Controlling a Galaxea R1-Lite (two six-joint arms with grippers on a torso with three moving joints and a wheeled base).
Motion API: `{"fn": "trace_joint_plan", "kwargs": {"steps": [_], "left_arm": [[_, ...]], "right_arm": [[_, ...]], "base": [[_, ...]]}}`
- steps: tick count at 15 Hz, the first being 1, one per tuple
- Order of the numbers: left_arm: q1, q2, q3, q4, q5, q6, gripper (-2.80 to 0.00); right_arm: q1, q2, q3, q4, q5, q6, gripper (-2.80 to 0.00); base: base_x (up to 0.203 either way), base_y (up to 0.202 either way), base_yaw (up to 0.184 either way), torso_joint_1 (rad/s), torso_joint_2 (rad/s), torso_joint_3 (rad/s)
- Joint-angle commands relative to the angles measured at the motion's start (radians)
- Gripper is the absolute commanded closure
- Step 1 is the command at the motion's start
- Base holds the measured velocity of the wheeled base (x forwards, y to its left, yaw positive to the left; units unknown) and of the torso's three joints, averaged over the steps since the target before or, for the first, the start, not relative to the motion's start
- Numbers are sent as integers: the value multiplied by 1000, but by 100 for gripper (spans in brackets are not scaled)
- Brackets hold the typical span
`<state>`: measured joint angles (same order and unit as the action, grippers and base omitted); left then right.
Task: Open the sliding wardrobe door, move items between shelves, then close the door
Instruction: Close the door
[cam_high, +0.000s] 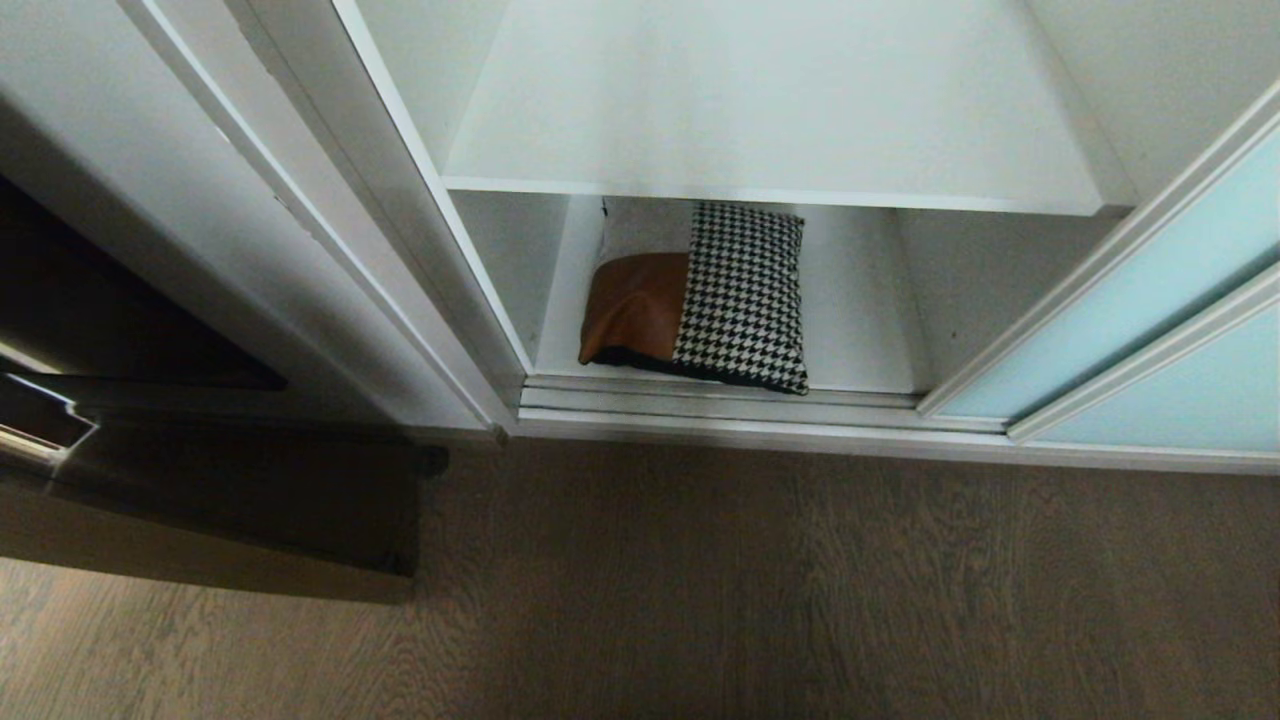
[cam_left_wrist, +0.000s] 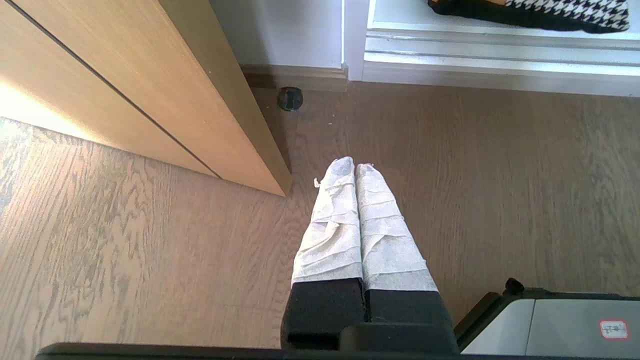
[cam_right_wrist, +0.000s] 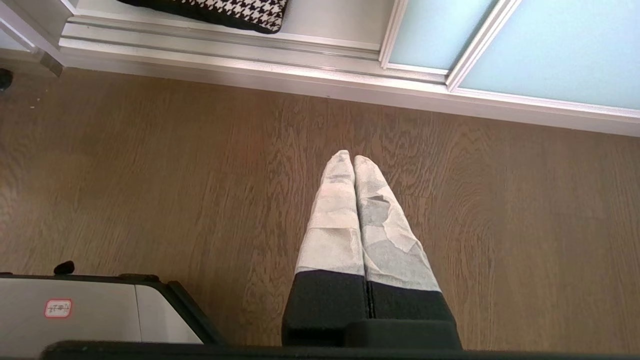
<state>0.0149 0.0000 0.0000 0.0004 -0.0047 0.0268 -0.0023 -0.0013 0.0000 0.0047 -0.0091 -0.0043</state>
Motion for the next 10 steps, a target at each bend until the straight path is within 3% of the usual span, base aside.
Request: {"fn": "trace_joint_plan", "kwargs": {"steps": [1,10], "left_arm": [[0,2,0,0,2,1,0],[0,2,2,0,6,-1,0]], "right_arm": [[1,1,2,0,0,0,0],[-1,1,2,0,0,0,0]], "base": [[0,0,0,0,0,0],[0,0,0,0,0,0]]}}
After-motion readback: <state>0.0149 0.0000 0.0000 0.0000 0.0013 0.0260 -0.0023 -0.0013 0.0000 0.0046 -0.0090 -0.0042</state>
